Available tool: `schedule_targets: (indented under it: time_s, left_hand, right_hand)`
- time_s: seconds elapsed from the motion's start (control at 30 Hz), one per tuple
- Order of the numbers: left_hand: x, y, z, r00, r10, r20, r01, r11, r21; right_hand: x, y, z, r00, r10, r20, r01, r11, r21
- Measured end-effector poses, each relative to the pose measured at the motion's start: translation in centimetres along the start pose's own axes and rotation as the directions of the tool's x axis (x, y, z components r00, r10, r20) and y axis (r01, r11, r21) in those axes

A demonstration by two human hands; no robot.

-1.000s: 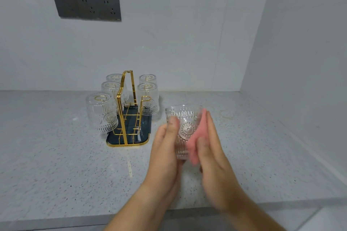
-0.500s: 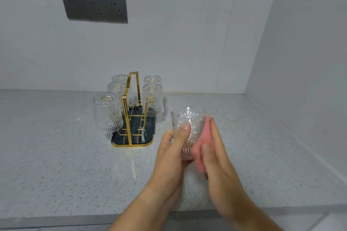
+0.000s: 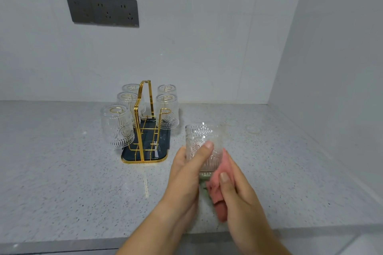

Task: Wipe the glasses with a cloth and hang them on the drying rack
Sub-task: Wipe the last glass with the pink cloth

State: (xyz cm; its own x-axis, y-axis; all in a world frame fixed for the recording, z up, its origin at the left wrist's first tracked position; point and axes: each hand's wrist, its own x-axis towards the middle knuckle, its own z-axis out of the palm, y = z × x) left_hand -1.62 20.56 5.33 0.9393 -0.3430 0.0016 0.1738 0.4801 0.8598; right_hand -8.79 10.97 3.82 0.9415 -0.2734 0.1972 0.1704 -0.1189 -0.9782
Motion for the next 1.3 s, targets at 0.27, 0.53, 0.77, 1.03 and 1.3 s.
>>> schedule_targets:
  time_s: [0.27,0.53,0.77,1.03,1.3]
  left_hand:
    - [0.4,1.0,-1.7,0.985,-0.005,0.173,0.006,1.0,-0.01]
    - [-0.4,0.2,-1.5,0.961,-0.051,0.273,0.058,0.998,-0.018]
    - [-0.2,0.6,-2.5,0.96,-0.091,0.264,0.106,0.993,-0.045]
    - [-0.3,0.9,-2.5,0.953,-0.102,0.286,0.095,0.995,0.039]
    - [-0.4,1.0,-2.0,0.96,-0.082,0.269,0.088,0.996,-0.009]
  right_hand:
    - [2.7,-4.4,-4.4,0.976,-0.14,-0.165,0.125,0.987,-0.098]
    - [5.3,-7.3,-4.7,0.942,-0.219,0.256,0.305,0.877,-0.372]
    - [4.5,-7.6,-5.6,0.93,-0.27,0.25,0.363,0.782,-0.506]
    - [4.5,-8.5,-6.7,0.875,-0.094,0.475,0.364,0.775,-0.517]
    - [4.9,-9.5,-6.9,0.825,0.09,0.557,0.278,0.795,-0.54]
